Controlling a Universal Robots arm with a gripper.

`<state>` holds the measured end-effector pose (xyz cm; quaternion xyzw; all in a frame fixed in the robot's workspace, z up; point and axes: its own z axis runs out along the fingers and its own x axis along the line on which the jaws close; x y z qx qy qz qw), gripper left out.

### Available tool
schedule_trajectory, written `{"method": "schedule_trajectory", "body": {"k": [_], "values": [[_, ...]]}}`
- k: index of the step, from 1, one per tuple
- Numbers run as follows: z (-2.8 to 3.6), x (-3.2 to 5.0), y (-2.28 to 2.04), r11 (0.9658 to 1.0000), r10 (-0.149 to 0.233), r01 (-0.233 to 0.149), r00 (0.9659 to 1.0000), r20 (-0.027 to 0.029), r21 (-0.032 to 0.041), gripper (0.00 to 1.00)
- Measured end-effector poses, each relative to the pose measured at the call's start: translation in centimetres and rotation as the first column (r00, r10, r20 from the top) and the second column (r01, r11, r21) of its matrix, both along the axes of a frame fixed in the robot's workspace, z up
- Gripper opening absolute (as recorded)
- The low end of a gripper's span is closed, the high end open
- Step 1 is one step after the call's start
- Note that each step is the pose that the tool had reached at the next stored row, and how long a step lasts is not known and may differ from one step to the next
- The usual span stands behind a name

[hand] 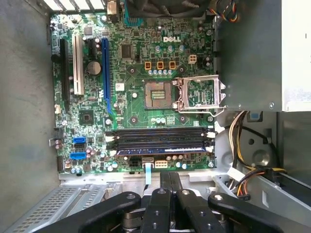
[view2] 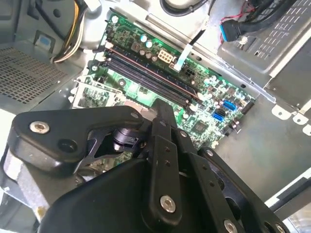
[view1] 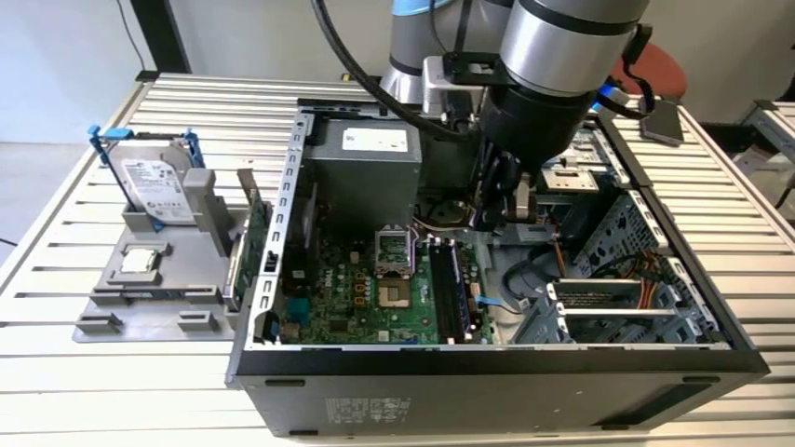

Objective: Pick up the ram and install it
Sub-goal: 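Press down the ram until it locks into place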

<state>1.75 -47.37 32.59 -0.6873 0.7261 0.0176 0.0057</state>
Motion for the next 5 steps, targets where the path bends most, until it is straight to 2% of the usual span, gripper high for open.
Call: {"method": "schedule_trajectory", "body": {"k": [5], "values": [[0.00, -0.01, 0.00, 1.0000, 0.000, 0.000, 1.0000, 0.0003, 0.0000, 0.00]]}}
